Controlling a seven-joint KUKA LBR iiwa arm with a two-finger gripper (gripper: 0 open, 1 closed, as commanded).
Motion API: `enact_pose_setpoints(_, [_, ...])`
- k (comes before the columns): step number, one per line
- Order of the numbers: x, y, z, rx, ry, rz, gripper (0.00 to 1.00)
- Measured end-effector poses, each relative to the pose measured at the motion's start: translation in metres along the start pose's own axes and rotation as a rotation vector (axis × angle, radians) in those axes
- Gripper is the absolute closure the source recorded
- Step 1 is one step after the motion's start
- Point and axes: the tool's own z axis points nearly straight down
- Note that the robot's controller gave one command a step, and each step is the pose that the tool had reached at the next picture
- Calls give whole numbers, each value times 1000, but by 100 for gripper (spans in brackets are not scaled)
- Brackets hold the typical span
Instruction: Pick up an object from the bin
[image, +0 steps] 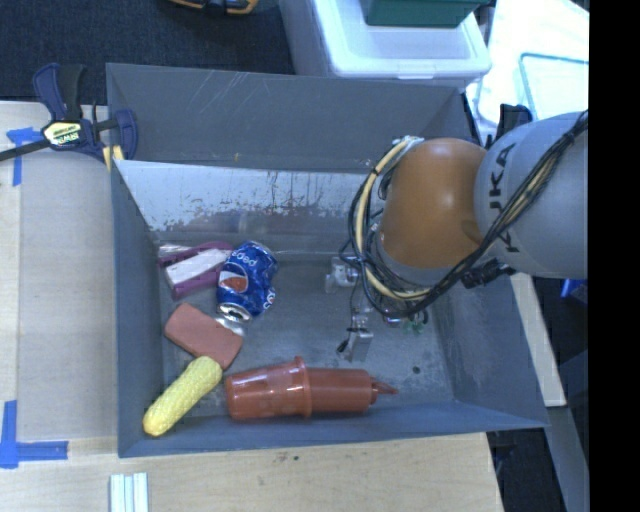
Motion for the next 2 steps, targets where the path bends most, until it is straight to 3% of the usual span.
enact_pose_setpoints(1, [-2, 0, -4, 0, -8, 1, 0])
enact_pose_setpoints(2, [30, 60, 56, 10, -29, -486, 0])
